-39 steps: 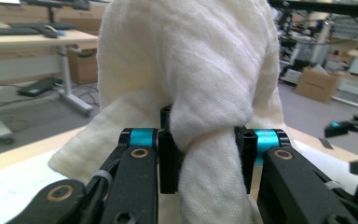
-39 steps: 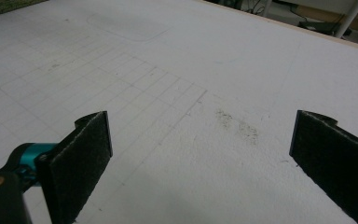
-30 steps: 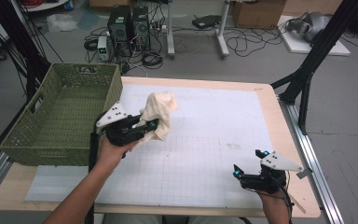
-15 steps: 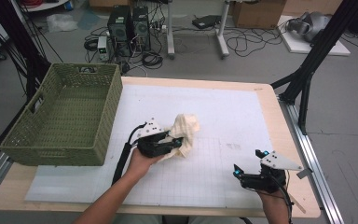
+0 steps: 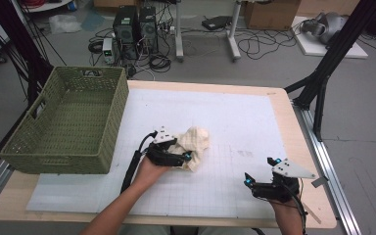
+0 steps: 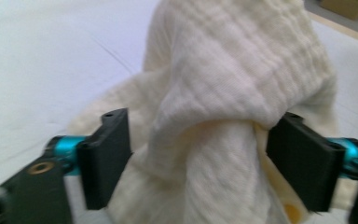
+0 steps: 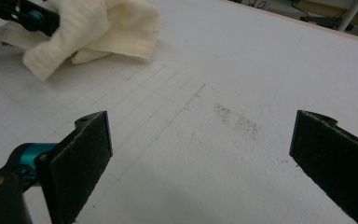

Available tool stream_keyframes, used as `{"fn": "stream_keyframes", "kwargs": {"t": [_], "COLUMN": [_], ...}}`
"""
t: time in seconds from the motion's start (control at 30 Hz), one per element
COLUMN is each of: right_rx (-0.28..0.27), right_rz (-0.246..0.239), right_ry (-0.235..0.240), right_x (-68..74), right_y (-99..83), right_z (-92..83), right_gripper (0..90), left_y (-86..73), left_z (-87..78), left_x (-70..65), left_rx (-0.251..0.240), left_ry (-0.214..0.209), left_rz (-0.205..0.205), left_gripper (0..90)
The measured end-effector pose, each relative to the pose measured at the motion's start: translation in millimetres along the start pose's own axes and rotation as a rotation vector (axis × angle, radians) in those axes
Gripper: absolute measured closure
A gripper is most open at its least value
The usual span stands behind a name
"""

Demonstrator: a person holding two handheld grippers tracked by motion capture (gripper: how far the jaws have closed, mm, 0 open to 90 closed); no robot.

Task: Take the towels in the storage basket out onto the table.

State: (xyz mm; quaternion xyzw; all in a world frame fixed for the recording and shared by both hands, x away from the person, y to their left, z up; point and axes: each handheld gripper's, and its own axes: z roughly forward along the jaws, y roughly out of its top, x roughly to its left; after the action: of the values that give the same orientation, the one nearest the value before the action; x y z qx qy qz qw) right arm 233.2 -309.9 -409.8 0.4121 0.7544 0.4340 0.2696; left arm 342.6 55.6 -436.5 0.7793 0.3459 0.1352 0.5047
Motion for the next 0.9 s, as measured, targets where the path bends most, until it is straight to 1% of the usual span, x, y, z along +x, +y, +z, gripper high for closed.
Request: {"fn": "stream_keyframes", "kwargs": {"t": [0.03,0.07,0.13,0.17,0.23,0.27,0.33,0.37,0.43,0.5,0.6,0.77,0.9], "right_rx": [0.000,0.001,0.003,0.001,0.006,0.007,0.012,0.010,0.010,0.013,0.017,0.029,0.022], "right_rz": [-0.003,-0.001,0.001,-0.002,-0.001,0.001,0.006,0.004,0.010,0.019,0.021,0.018,0.020], "right_ry": [0.000,0.000,-0.001,-0.003,-0.002,0.002,0.002,0.005,0.008,0.008,0.007,0.011,0.010], "right_x": [-0.2,-0.2,-0.2,-0.6,-0.4,-0.2,0.7,0.7,1.4,1.9,2.2,0.4,0.5], "right_y": [-0.1,-0.2,-0.3,-0.4,-0.6,-0.6,-0.3,0.1,0.5,0.8,1.6,0.0,0.5], "right_z": [0.1,0.0,0.3,0.9,2.3,3.4,4.7,5.7,7.4,9.3,11.3,14.0,12.6], "right_gripper": [4.8,4.8,4.8,4.9,4.8,4.8,4.8,4.9,4.9,4.9,4.9,4.9,4.9], "left_y": [0.9,1.6,1.6,0.8,-2.5,-4.8,-10.1,-12.8,-18.4,-23.0,-25.4,-28.6,-30.1], "left_z": [-5.7,-12.3,-27.4,-35.8,-52.5,-60.1,-72.1,-76.3,-83.5,-89.1,-92.5,-91.4,-92.5], "left_x": [1.7,3.3,6.2,8.2,12.6,14.7,18.8,20.4,22.9,24.4,27.9,32.2,32.3], "left_rx": [-0.017,-0.033,-0.073,-0.097,-0.143,-0.157,-0.172,-0.175,-0.185,-0.199,-0.201,-0.181,-0.180], "left_ry": [0.003,0.004,0.028,0.027,0.036,0.045,0.072,0.080,0.081,0.085,0.084,0.098,0.109], "left_rz": [0.003,0.008,0.005,0.007,0.023,0.033,0.055,0.053,0.049,0.041,0.034,0.022,0.020], "left_gripper": [18.3,18.6,18.8,19.0,19.0,19.0,18.9,18.9,18.9,18.8,18.8,18.9,18.9]}}
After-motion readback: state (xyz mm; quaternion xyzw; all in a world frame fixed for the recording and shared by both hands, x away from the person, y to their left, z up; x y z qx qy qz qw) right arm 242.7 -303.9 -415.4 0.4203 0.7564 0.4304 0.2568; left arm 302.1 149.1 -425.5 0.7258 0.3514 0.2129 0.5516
